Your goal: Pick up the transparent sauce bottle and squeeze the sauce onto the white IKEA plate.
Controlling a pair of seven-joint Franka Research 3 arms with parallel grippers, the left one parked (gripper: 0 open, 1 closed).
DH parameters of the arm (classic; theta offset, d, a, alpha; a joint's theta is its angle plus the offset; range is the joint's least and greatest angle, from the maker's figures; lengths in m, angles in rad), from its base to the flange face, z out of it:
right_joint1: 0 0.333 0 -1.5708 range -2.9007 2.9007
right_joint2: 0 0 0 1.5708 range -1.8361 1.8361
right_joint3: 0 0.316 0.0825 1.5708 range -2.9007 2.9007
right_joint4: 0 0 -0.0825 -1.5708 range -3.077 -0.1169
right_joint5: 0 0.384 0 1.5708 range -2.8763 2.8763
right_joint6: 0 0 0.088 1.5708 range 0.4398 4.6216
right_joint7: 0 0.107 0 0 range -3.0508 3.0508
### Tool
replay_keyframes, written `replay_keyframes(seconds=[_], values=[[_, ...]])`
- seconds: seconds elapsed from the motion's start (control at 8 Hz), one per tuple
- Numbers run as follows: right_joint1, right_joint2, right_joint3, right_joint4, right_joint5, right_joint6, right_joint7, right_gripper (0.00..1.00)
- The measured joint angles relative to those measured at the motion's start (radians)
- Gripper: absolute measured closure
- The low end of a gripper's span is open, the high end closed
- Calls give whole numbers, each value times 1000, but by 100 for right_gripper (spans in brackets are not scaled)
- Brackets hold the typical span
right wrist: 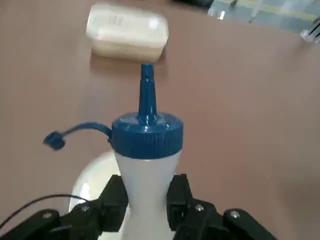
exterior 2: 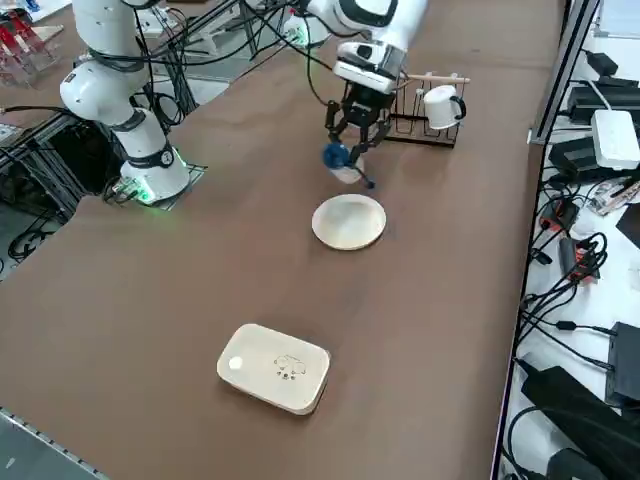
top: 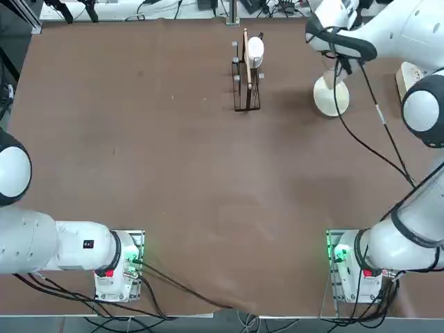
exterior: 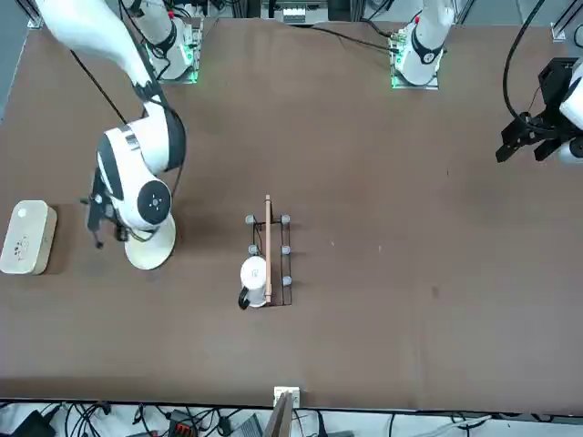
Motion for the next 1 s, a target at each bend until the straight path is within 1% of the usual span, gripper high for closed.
replay_keyframes(seconds=[0.38, 0.75, 1.0], values=[[11, 15, -1, 19, 251, 102, -137, 56], [-2, 46, -6, 18, 432, 168, -274, 56], [-40, 85, -9, 15, 536, 253, -374, 56]])
